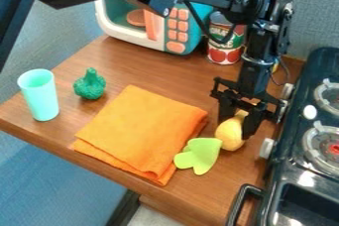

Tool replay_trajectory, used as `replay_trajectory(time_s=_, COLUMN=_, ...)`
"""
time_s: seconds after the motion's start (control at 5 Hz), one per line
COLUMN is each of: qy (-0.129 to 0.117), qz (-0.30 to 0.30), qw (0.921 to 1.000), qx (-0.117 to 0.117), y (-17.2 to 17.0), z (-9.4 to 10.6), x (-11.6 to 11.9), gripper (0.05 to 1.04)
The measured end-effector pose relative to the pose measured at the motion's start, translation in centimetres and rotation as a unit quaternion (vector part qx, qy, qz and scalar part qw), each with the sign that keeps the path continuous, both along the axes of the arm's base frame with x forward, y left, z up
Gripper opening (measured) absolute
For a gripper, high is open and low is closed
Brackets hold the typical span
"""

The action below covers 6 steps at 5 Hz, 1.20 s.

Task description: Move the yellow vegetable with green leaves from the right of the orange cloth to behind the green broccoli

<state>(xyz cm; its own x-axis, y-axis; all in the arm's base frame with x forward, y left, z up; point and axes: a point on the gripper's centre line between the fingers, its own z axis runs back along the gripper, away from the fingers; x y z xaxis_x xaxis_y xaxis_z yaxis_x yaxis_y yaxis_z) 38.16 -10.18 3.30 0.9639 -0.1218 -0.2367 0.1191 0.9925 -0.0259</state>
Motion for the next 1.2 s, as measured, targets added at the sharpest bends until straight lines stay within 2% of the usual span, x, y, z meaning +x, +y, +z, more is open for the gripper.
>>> replay_trajectory(time_s=0.2, qy=-0.004, qz=-0.007, qw=0.9999, qx=-0.009, y=0.0, z=0.9, x=-0.6, gripper=0.533)
replay_trajectory(time_s=0.4, qy=-0.036, qz=-0.009, qw=0.9991, qx=-0.022, y=0.5, z=3.7, x=-1.0, gripper=0.533)
replay_trajectory(time_s=0.6, qy=-0.073, qz=0.014, qw=0.9967, qx=-0.032, y=3.6, z=6.8, x=-1.2, gripper=0.533)
replay_trajectory(time_s=0.8, qy=-0.07, qz=0.032, qw=0.9968, qx=-0.02, y=6.6, z=7.3, x=-1.5, gripper=0.533)
replay_trajectory(time_s=1.0, qy=-0.059, qz=0.052, qw=0.9968, qx=-0.008, y=10.9, z=7.7, x=-1.9, gripper=0.533)
replay_trajectory(time_s=1.2, qy=-0.072, qz=0.102, qw=0.9921, qx=-0.005, y=15.5, z=10.1, x=-1.5, gripper=0.533)
